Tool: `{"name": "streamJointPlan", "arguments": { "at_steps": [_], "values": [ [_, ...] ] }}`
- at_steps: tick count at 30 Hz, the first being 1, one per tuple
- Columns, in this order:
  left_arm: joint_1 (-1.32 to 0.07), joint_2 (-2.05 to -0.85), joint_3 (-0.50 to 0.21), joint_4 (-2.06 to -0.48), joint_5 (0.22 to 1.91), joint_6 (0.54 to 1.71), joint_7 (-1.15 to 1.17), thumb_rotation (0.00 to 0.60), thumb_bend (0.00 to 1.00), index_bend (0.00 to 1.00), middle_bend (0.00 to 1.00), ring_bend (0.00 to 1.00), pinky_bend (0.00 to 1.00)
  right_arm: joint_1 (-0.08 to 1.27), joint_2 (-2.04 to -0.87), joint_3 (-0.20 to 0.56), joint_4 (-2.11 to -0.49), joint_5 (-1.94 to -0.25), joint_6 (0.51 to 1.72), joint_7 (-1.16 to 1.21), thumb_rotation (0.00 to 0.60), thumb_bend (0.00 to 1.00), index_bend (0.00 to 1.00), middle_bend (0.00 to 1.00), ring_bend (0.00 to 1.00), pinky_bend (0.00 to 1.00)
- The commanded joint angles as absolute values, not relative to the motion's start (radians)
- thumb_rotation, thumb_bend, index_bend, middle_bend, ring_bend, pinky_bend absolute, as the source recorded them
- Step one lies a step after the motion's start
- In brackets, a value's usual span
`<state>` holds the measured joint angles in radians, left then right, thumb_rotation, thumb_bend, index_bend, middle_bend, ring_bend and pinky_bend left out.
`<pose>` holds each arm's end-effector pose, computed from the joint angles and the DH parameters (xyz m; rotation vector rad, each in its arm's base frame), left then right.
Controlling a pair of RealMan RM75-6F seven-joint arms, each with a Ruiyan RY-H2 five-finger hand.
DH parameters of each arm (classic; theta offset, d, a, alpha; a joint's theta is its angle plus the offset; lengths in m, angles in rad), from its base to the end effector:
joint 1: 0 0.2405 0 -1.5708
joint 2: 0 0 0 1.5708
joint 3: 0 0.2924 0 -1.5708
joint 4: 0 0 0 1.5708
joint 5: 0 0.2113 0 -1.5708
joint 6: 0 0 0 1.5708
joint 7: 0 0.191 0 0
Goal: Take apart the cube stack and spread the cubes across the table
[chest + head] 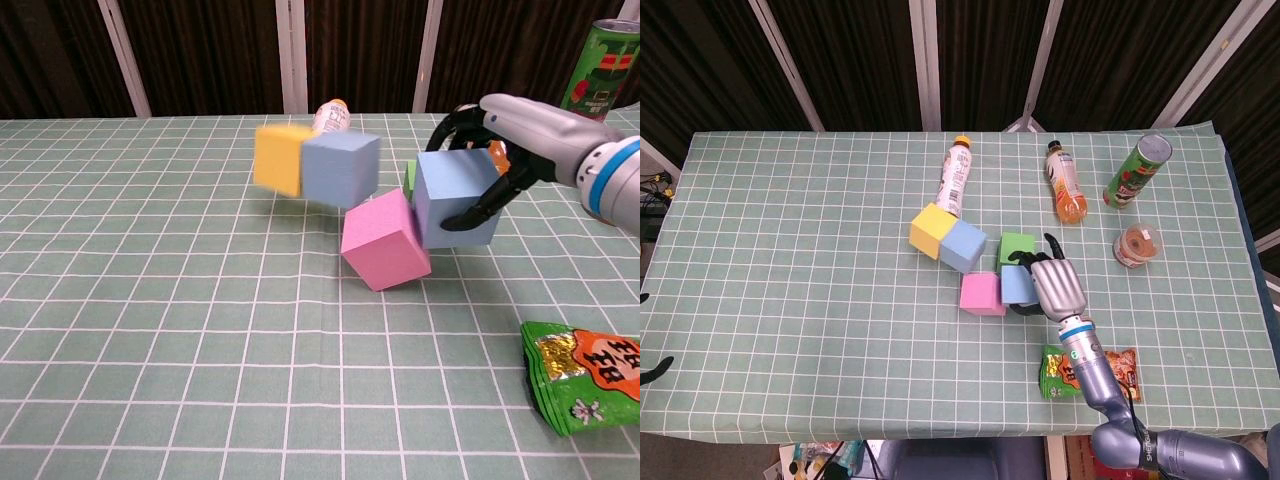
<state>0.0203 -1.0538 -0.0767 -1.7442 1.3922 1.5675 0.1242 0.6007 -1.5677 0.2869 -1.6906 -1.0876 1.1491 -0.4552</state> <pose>-0.3542 0.1967 0.2100 -1.2047 -0.8885 -0.7858 -0.1484 -0.3830 0.0003 1.6189 -1.0416 1.0973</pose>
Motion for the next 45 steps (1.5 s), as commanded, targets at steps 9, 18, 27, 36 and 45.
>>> {"name": "streamJointPlan", "arguments": {
  "at_steps": [9, 18, 27, 36, 45],
  "values": [
    [0.028, -1.036, -0.085, -1.734, 1.381, 1.574, 0.07, 0.6, 0.15, 0.18, 0.01, 0.0, 0.0, 0.631, -1.518, 0.367, -1.791, -0.976, 1.227, -0.549, 0.6, 0.13, 0.33, 0.59, 0.48, 0.0],
    [0.025, -1.044, -0.078, -1.74, 1.392, 1.572, 0.096, 0.6, 0.15, 0.18, 0.01, 0.0, 0.0, 0.551, -1.37, 0.353, -1.804, -0.996, 1.249, -0.446, 0.6, 0.13, 0.33, 0.59, 0.48, 0.0],
    [0.018, -1.053, -0.077, -1.744, 1.386, 1.562, 0.121, 0.6, 0.15, 0.18, 0.01, 0.0, 0.0, 0.448, -1.333, 0.234, -1.749, -1.109, 1.238, -0.243, 0.6, 0.13, 0.33, 0.59, 0.48, 0.0],
    [0.016, -1.054, -0.078, -1.742, 1.384, 1.56, 0.123, 0.6, 0.15, 0.18, 0.01, 0.0, 0.0, 0.454, -1.394, 0.164, -1.676, -1.149, 1.165, -0.214, 0.6, 0.13, 0.25, 0.32, 0.31, 0.0],
    [0.016, -1.051, -0.081, -1.74, 1.376, 1.561, 0.119, 0.6, 0.15, 0.18, 0.01, 0.0, 0.0, 0.484, -1.345, 0.155, -1.713, -1.114, 1.082, -0.241, 0.6, 0.13, 0.07, 0.0, 0.02, 0.0]
  ]
}}
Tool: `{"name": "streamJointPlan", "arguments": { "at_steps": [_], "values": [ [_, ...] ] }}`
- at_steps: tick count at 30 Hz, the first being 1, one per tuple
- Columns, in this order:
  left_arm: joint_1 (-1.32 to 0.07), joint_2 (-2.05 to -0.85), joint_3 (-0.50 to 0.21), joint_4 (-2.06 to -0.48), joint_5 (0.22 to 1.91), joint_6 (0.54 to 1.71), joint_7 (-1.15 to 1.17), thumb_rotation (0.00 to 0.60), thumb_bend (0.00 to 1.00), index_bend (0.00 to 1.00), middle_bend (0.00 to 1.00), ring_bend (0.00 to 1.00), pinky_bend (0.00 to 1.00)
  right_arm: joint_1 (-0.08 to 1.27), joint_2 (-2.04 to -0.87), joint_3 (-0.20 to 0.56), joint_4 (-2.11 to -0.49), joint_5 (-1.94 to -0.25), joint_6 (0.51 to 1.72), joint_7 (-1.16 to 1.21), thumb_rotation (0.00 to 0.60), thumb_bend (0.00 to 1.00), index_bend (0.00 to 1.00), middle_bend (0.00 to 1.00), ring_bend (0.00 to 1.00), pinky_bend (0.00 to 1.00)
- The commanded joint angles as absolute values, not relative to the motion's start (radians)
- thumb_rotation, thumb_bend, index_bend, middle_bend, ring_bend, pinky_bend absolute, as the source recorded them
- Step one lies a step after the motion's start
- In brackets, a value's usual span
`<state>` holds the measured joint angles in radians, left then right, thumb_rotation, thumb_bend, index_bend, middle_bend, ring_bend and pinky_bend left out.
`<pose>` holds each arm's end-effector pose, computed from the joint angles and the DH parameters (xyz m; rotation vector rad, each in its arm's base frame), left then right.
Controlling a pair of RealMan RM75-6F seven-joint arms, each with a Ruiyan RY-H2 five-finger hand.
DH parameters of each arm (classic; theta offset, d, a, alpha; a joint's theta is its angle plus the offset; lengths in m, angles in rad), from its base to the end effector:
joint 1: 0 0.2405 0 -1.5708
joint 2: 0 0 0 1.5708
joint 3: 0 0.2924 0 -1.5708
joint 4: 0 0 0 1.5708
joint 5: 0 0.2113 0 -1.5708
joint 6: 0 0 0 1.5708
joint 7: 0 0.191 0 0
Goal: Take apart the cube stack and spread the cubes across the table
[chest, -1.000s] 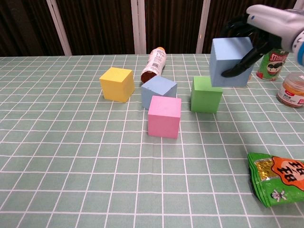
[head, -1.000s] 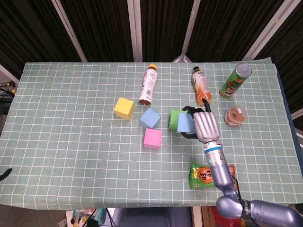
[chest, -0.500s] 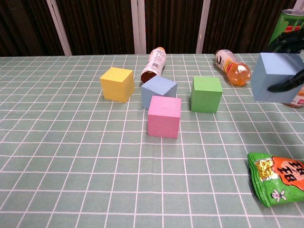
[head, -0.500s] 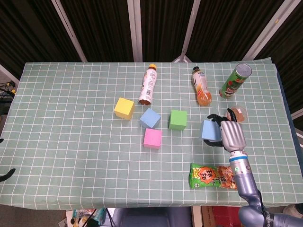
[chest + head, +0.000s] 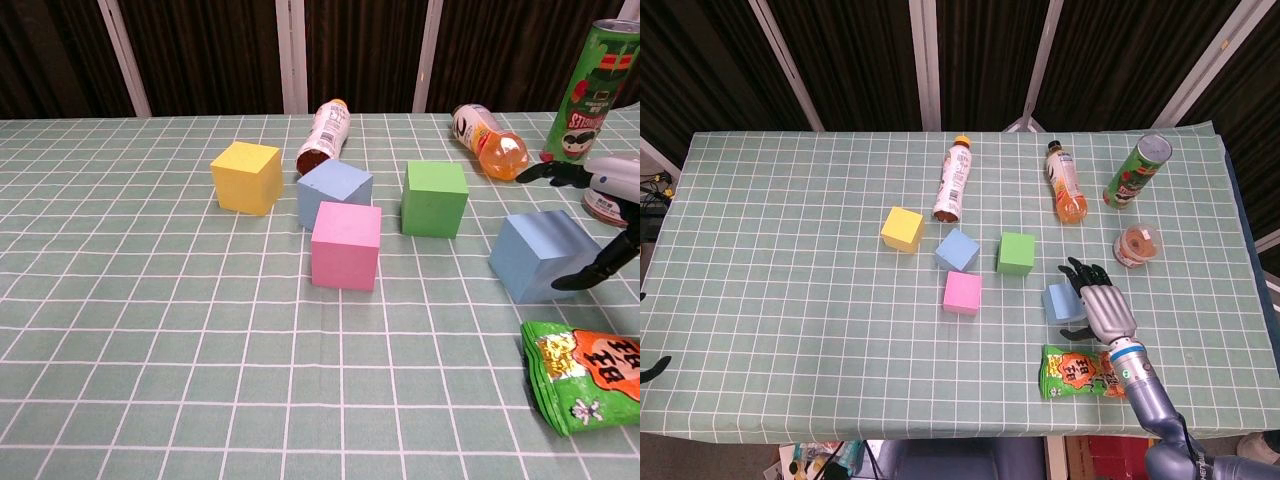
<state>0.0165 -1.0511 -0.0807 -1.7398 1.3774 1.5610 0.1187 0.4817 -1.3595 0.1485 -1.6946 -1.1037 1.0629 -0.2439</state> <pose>-0.3570 0.1984 0.2118 -1.1964 -0.8925 -0.7794 -0.2489 -0.3484 0.0303 1.6174 -1.2026 0.8898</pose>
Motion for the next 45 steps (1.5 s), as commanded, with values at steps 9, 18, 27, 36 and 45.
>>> {"name": "streamJointPlan", "arguments": {
  "at_steps": [9, 18, 27, 36, 45],
  "values": [
    [0.019, -1.053, -0.08, -1.745, 1.376, 1.567, 0.126, 0.6, 0.15, 0.18, 0.01, 0.0, 0.0, 0.463, -1.247, 0.168, -1.921, -1.196, 1.165, -0.267, 0.6, 0.13, 0.07, 0.0, 0.02, 0.0],
    [0.02, -1.048, -0.074, -1.747, 1.382, 1.562, 0.121, 0.6, 0.15, 0.18, 0.01, 0.0, 0.0, 0.539, -1.354, 0.216, -2.042, -1.04, 1.18, -0.469, 0.6, 0.13, 0.07, 0.0, 0.03, 0.0],
    [0.018, -1.04, -0.075, -1.739, 1.381, 1.553, 0.091, 0.6, 0.15, 0.18, 0.0, 0.0, 0.0, 0.659, -1.551, 0.273, -1.968, -0.793, 1.246, -0.655, 0.6, 0.13, 0.07, 0.0, 0.06, 0.0],
    [0.018, -1.036, -0.074, -1.737, 1.385, 1.554, 0.079, 0.6, 0.15, 0.18, 0.0, 0.0, 0.0, 0.727, -1.669, 0.287, -1.886, -0.708, 1.269, -0.713, 0.6, 0.13, 0.07, 0.05, 0.14, 0.0],
    [0.02, -1.03, -0.079, -1.732, 1.377, 1.555, 0.061, 0.6, 0.15, 0.18, 0.0, 0.0, 0.0, 0.763, -1.738, 0.312, -1.832, -0.673, 1.333, -0.756, 0.6, 0.13, 0.16, 0.18, 0.28, 0.0]
  ]
}}
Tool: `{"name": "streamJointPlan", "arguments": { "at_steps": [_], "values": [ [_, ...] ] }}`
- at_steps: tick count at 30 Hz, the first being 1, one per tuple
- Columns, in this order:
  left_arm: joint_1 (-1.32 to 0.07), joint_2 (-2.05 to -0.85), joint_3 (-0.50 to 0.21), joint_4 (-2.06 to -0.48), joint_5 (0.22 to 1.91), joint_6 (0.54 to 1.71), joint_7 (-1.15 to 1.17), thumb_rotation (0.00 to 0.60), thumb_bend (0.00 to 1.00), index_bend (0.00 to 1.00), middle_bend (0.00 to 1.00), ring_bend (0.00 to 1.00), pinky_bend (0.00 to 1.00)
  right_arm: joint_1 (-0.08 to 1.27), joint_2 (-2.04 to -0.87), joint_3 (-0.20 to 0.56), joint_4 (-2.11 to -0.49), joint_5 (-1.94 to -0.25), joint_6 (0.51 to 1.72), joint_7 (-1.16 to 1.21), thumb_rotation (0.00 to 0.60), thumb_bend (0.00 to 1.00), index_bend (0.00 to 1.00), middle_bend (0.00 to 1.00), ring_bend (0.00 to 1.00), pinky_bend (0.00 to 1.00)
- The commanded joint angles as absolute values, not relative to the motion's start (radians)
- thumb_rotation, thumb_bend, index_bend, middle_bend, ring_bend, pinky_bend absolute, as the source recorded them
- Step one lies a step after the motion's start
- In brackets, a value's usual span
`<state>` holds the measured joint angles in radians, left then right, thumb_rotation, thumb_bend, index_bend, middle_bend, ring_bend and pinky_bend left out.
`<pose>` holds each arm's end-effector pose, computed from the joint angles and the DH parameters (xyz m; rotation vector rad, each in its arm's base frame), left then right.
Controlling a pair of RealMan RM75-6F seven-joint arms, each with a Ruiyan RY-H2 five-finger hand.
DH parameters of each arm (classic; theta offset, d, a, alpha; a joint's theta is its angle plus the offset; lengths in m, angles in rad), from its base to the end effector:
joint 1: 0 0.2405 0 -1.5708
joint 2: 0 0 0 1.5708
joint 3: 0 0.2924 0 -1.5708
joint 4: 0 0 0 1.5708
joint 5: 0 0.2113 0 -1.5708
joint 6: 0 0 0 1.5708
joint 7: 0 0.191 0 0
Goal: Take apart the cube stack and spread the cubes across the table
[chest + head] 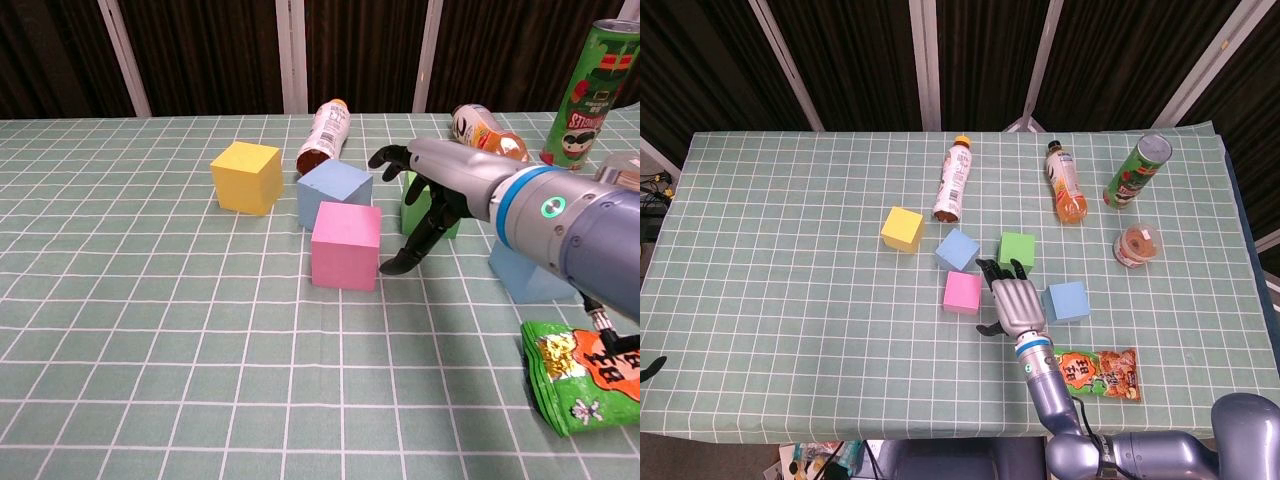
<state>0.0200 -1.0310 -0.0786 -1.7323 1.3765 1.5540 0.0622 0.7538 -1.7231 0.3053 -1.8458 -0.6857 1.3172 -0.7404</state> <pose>-0.3604 0.1967 0.2183 -1.1860 -0.9167 -0.7980 -0.0970 -0.3631 -0.0511 1.6063 -1.2469 0.9348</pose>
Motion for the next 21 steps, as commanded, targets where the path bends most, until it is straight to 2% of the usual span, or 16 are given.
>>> {"name": "streamJointPlan", "arguments": {
  "at_steps": [1, 10, 14, 21],
  "values": [
    [0.021, -1.03, -0.079, -1.732, 1.377, 1.556, 0.06, 0.6, 0.15, 0.18, 0.0, 0.0, 0.0, 0.767, -1.744, 0.312, -1.827, -0.664, 1.337, -0.765, 0.6, 0.13, 0.17, 0.18, 0.28, 0.0],
    [0.023, -1.027, -0.081, -1.732, 1.373, 1.558, 0.052, 0.6, 0.15, 0.18, 0.0, 0.0, 0.0, 0.793, -1.785, 0.314, -1.777, -0.633, 1.323, -0.779, 0.6, 0.13, 0.24, 0.22, 0.29, 0.0],
    [0.023, -1.026, -0.082, -1.73, 1.37, 1.558, 0.049, 0.6, 0.15, 0.18, 0.0, 0.0, 0.0, 0.804, -1.801, 0.316, -1.76, -0.626, 1.318, -0.783, 0.6, 0.13, 0.24, 0.25, 0.31, 0.0],
    [0.02, -1.028, -0.082, -1.73, 1.367, 1.551, 0.057, 0.6, 0.15, 0.18, 0.0, 0.0, 0.0, 0.827, -1.835, 0.332, -1.725, -0.612, 1.321, -0.794, 0.6, 0.13, 0.25, 0.25, 0.32, 0.0]
  ]
}}
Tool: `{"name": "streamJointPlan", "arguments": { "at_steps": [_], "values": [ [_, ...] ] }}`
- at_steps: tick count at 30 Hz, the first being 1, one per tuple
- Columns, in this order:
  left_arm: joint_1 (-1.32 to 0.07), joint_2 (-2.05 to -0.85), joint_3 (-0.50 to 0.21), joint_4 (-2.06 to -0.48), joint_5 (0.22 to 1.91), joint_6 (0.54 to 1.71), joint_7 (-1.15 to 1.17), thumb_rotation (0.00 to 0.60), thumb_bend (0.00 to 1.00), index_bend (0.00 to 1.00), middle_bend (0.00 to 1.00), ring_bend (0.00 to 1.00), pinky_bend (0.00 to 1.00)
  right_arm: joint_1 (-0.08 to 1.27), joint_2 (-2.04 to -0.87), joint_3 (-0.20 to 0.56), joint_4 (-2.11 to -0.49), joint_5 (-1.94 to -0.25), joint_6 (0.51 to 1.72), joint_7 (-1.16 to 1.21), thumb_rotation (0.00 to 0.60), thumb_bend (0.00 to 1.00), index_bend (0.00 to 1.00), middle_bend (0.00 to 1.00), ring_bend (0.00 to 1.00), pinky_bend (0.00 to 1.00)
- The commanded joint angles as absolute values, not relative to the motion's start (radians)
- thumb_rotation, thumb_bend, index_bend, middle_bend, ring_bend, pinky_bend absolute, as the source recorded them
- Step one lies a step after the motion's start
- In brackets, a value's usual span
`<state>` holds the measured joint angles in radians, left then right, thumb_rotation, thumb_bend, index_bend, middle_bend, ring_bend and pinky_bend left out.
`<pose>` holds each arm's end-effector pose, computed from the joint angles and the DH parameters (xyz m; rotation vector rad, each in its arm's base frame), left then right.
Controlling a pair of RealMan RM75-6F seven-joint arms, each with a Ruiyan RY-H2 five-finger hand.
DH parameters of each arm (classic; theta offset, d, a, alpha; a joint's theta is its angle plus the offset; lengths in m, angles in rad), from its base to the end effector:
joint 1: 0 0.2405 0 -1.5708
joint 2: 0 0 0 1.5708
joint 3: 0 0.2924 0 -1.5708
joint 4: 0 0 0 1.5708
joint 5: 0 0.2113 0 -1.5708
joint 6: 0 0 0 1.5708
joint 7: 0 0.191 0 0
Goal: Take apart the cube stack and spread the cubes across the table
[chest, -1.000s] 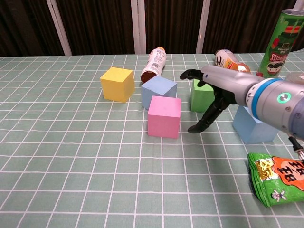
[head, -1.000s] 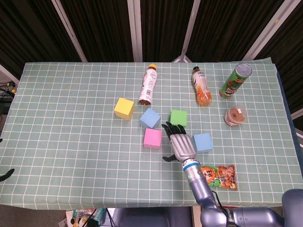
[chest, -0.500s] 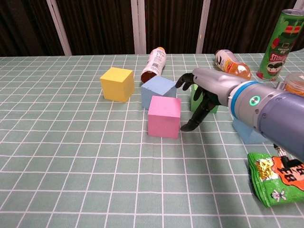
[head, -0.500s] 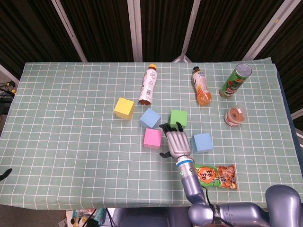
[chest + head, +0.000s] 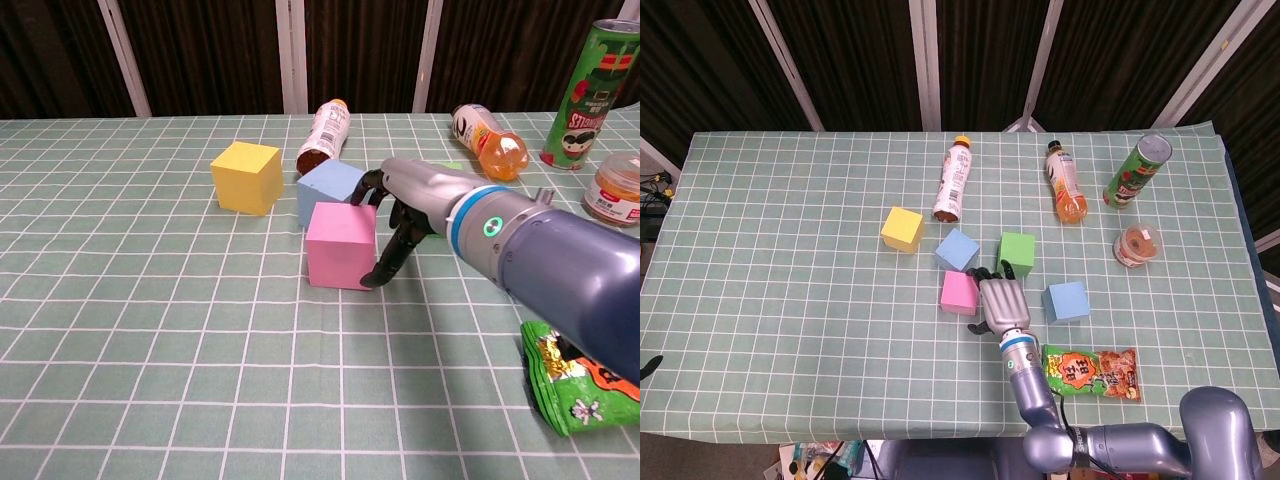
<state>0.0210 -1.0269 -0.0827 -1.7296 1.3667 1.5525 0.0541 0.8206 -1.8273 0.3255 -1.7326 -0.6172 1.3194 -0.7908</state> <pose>-0.3626 0.1968 0.2211 -1.1750 -0.9189 -0.7959 -0.0839 -0.3701 -0.0841 1.6227 -1.2377 0.8747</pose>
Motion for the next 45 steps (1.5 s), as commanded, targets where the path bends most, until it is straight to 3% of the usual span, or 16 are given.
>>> {"name": "streamJointPlan", "arguments": {
  "at_steps": [1, 11, 16, 32, 37, 45],
  "values": [
    [0.02, -1.028, -0.082, -1.73, 1.367, 1.55, 0.058, 0.6, 0.15, 0.18, 0.0, 0.0, 0.0, 0.83, -1.838, 0.335, -1.722, -0.61, 1.321, -0.796, 0.6, 0.13, 0.25, 0.25, 0.32, 0.0],
    [0.018, -1.03, -0.084, -1.731, 1.36, 1.548, 0.065, 0.6, 0.15, 0.18, 0.0, 0.0, 0.0, 0.863, -1.865, 0.39, -1.668, -0.584, 1.312, -0.791, 0.6, 0.13, 0.25, 0.26, 0.33, 0.0],
    [0.016, -1.03, -0.082, -1.732, 1.36, 1.543, 0.068, 0.6, 0.15, 0.18, 0.0, 0.0, 0.0, 0.866, -1.875, 0.405, -1.653, -0.6, 1.324, -0.764, 0.6, 0.13, 0.3, 0.36, 0.45, 0.06],
    [0.021, -1.024, -0.082, -1.734, 1.36, 1.55, 0.056, 0.6, 0.15, 0.18, 0.0, 0.0, 0.0, 0.853, -1.876, 0.357, -1.627, -0.605, 1.29, -0.748, 0.6, 0.13, 0.32, 0.39, 0.47, 0.07],
    [0.02, -1.024, -0.083, -1.733, 1.359, 1.547, 0.056, 0.6, 0.15, 0.18, 0.0, 0.0, 0.0, 0.843, -1.874, 0.353, -1.628, -0.644, 1.307, -0.723, 0.6, 0.29, 0.4, 0.55, 0.65, 0.23],
    [0.016, -1.02, -0.08, -1.732, 1.365, 1.538, 0.047, 0.6, 0.15, 0.18, 0.0, 0.0, 0.0, 0.776, -1.791, 0.315, -1.772, -0.721, 1.349, -0.672, 0.6, 0.32, 0.41, 0.57, 0.67, 0.24]
  ]
}}
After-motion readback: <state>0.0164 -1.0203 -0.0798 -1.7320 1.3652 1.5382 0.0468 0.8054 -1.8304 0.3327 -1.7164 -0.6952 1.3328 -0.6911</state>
